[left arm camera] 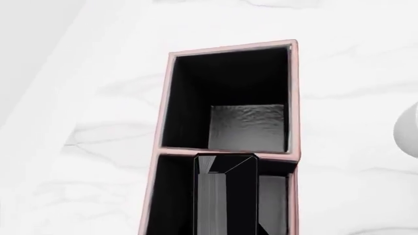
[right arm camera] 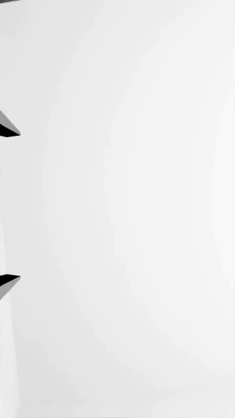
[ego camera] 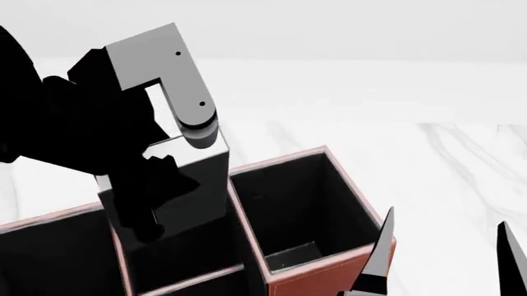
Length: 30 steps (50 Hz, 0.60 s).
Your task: Pick up the book and place it in the front compartment of the caddy.
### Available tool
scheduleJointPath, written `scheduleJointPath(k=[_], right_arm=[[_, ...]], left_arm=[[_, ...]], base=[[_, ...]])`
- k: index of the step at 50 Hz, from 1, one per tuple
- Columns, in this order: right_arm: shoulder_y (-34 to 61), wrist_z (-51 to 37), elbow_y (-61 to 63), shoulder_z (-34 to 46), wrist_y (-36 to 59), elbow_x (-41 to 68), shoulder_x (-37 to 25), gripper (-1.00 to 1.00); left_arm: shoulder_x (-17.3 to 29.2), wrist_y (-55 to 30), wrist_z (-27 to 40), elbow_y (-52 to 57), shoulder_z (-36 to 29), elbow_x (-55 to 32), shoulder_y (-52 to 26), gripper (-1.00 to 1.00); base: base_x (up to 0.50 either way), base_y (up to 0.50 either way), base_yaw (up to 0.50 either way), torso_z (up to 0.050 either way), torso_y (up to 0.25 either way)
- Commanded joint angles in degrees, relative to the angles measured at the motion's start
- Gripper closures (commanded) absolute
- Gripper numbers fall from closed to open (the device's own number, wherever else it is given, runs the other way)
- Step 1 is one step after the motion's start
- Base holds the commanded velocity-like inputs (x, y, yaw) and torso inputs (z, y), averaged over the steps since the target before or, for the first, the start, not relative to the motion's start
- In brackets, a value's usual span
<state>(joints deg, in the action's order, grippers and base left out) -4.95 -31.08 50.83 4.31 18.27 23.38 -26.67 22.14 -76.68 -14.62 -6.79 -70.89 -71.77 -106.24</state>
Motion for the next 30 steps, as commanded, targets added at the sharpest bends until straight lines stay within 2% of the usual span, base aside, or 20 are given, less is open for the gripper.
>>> scheduleJointPath(k=[1,30], right_arm=[[0.1,-0.2,-0.3,0.0,-0.1,0.3,-0.1,-1.00],[-0.1,-0.4,-1.2,0.2,-1.0,0.4,-0.4,-1.00]], left_arm=[[-0.1,2.9,-1.3,-1.5,-2.2,4.4,1.5,1.00],[1.0,11.7,-3.6,-1.1,-6.4,10.3,8.4,1.00]], base=[[0.00,0.00,0.00,0.000,0.000],[0.00,0.00,0.00,0.000,0.001]])
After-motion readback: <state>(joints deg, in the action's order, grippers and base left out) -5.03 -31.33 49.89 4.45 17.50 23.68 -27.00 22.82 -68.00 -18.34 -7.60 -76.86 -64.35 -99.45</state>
